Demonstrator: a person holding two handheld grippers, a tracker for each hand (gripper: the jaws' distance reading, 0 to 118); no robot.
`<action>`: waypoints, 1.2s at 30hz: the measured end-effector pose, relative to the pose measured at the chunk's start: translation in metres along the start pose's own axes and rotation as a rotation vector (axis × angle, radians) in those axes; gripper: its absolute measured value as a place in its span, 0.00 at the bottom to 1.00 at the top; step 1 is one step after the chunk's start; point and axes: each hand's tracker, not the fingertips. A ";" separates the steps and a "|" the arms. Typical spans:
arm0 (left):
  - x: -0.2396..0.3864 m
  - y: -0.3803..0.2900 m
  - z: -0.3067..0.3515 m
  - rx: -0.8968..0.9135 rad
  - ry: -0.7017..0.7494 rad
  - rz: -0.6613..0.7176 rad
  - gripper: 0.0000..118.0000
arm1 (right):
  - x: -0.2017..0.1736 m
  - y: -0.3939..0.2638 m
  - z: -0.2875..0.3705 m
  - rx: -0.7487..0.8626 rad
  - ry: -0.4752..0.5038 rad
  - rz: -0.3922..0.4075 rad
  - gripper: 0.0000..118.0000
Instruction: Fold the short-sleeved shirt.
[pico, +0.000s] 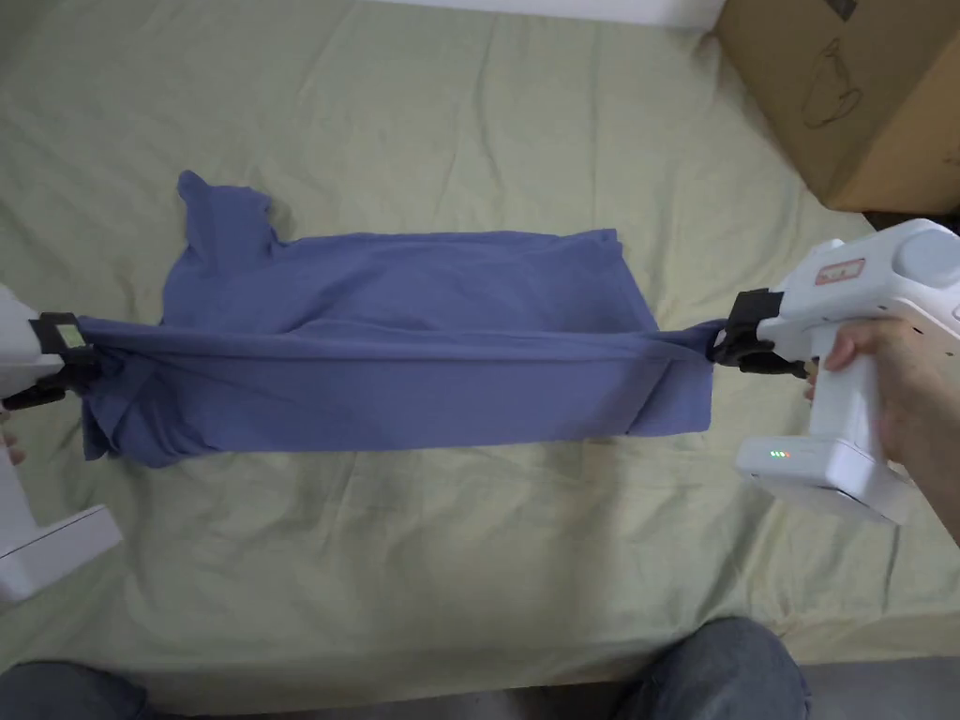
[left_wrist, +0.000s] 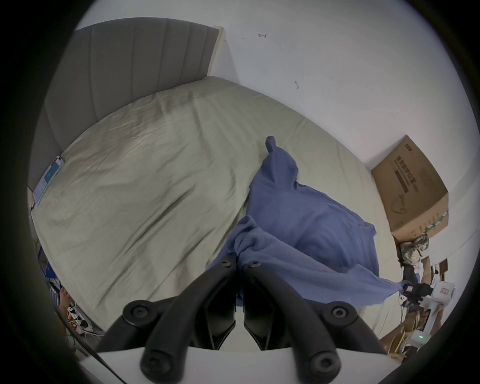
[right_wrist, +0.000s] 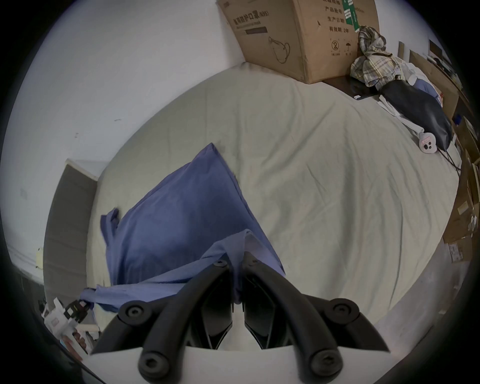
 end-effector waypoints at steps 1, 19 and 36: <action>0.002 0.004 -0.010 -0.007 0.009 0.006 0.00 | -0.006 0.006 -0.013 -0.001 -0.015 -0.001 0.03; 0.007 0.010 -0.019 0.235 0.145 -0.158 0.95 | -0.033 0.017 -0.018 0.230 -0.012 0.234 0.83; 0.038 -0.124 0.119 0.673 0.100 -0.531 0.14 | -0.054 -0.173 0.130 0.701 0.081 0.546 0.42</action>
